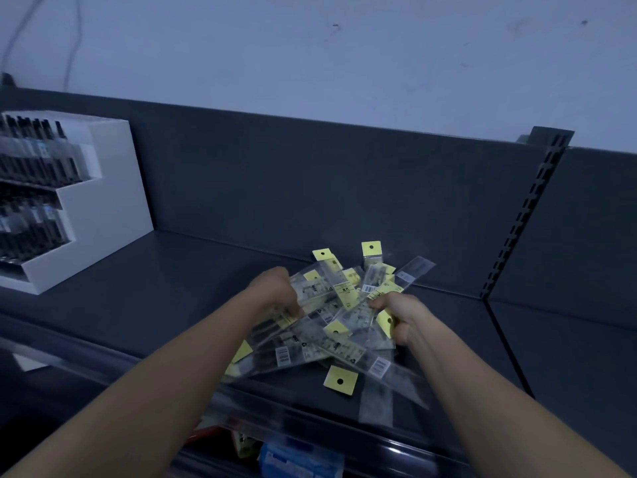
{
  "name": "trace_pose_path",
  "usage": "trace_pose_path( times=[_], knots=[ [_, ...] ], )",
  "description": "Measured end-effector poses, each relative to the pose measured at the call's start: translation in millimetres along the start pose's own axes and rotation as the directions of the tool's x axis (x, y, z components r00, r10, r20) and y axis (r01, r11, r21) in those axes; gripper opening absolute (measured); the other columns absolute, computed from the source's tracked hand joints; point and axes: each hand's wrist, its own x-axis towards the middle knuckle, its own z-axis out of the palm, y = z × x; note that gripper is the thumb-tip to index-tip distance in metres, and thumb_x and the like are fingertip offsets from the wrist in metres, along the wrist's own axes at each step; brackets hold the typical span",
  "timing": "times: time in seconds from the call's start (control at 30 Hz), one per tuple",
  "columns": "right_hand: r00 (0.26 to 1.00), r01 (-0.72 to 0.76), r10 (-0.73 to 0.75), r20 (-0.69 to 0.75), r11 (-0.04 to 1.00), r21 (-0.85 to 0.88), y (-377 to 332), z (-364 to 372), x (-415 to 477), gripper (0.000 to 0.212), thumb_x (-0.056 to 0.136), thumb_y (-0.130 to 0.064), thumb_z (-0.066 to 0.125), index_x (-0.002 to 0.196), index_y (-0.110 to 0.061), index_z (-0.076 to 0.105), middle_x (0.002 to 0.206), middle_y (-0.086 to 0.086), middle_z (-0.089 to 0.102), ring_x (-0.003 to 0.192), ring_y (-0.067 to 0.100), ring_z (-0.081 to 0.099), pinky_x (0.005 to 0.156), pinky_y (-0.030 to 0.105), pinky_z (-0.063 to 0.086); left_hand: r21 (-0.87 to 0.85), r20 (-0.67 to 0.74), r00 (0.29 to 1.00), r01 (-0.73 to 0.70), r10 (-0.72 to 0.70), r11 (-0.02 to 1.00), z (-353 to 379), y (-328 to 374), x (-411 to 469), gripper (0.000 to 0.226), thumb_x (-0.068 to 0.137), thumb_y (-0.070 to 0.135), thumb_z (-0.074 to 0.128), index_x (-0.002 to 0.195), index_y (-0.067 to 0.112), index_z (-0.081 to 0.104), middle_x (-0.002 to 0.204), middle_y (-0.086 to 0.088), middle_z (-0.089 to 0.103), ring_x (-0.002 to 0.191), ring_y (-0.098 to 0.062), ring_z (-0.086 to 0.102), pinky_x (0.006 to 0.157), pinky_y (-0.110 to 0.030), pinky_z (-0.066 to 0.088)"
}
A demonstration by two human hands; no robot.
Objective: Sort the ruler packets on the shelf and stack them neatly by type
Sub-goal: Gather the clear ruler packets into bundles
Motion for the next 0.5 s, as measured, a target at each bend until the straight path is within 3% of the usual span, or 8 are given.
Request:
trace_pose_path(
  times=[0.07, 0.17, 0.23, 0.27, 0.33, 0.37, 0.5],
  knots=[
    [1.0, -0.008, 0.008, 0.006, 1.0, 0.017, 0.7, 0.7, 0.6, 0.012, 0.083, 0.008, 0.058, 0.074, 0.001, 0.059, 0.114, 0.015, 0.047, 0.122, 0.038, 0.046, 0.099, 0.06, 0.044, -0.078, 0.04, 0.999, -0.025, 0.029, 0.997, -1.4, 2.4, -3.0, 0.059, 0.076, 0.035, 0.08, 0.12, 0.007, 0.051, 0.121, -0.009, 0.055, 0.108, -0.025, 0.055, 0.084, -0.033, 0.045],
    [1.0, -0.019, 0.018, 0.02, 0.999, 0.039, 1.5, 2.0, 1.5, 0.013, 0.082, 0.008, 0.057, 0.073, -0.001, 0.06, 0.12, 0.017, 0.049, 0.121, 0.039, 0.047, 0.098, 0.06, 0.044, -0.222, 0.26, 0.962, -0.03, 0.088, 0.975, -7.5, 4.4, -10.3, 0.115, 0.051, 0.06, 0.084, 0.145, 0.015, 0.034, 0.15, -0.005, 0.038, 0.134, -0.03, 0.04, 0.108, -0.044, 0.037],
    [1.0, -0.019, 0.018, 0.02, 0.999, 0.045, 1.6, 2.6, 1.3, 0.014, 0.081, 0.008, 0.056, 0.071, -0.001, 0.06, 0.13, 0.021, 0.049, 0.122, 0.04, 0.047, 0.099, 0.06, 0.044, -0.147, 0.373, 0.921, -0.067, 0.118, 0.987, -7.2, 7.9, -17.3, 0.137, 0.036, 0.057, 0.09, 0.15, 0.029, 0.019, 0.154, -0.003, 0.031, 0.137, -0.032, 0.035, 0.103, -0.052, 0.042],
    [1.0, -0.014, 0.013, 0.017, 0.999, 0.045, 1.6, 3.0, 0.2, 0.016, 0.081, 0.008, 0.056, 0.069, -0.001, 0.059, 0.132, 0.022, 0.048, 0.123, 0.039, 0.046, 0.1, 0.058, 0.043, -0.084, 0.387, 0.914, -0.095, 0.12, 0.992, -4.3, 10.0, -20.4, 0.141, 0.04, 0.048, 0.093, 0.152, 0.033, 0.008, 0.155, -0.003, 0.028, 0.135, -0.032, 0.036, 0.096, -0.05, 0.048],
    [1.0, -0.001, 0.0, 0.007, 0.999, 0.04, 1.5, 3.9, -2.1, 0.02, 0.083, 0.008, 0.055, 0.066, -0.002, 0.055, 0.133, 0.021, 0.047, 0.12, 0.035, 0.045, 0.099, 0.051, 0.044, 0.011, 0.342, 0.934, -0.12, 0.109, 0.993, 3.8, 16.8, -28.8, 0.136, 0.055, 0.029, 0.092, 0.152, 0.031, -0.003, 0.15, -0.007, 0.033, 0.118, -0.029, 0.051, 0.076, -0.04, 0.057],
    [1.0, 0.005, -0.006, 0.004, 0.999, 0.032, 1.1, 4.1, -5.0, 0.021, 0.085, 0.007, 0.055, 0.067, -0.003, 0.054, 0.132, 0.02, 0.046, 0.117, 0.033, 0.044, 0.094, 0.047, 0.045, 0.025, 0.309, 0.947, -0.106, 0.093, 0.994, 6.7, 20.0, -31.5, 0.129, 0.059, 0.024, 0.091, 0.152, 0.028, 0.001, 0.144, -0.008, 0.039, 0.108, -0.027, 0.056, 0.071, -0.038, 0.059],
    [1.0, -0.005, 0.005, 0.026, 1.0, 0.023, -0.8, 3.1, -14.0, 0.012, 0.089, 0.007, 0.054, 0.081, -0.002, 0.054, 0.118, 0.015, 0.042, 0.098, 0.031, 0.048, 0.064, 0.043, 0.051, -0.013, 0.274, 0.961, -0.027, 0.03, 1.0, 4.7, 24.2, -39.0, 0.082, 0.061, 0.022, 0.091, 0.125, 0.011, 0.041, 0.117, -0.007, 0.053, 0.098, -0.025, 0.058, 0.076, -0.041, 0.059]
  ],
)
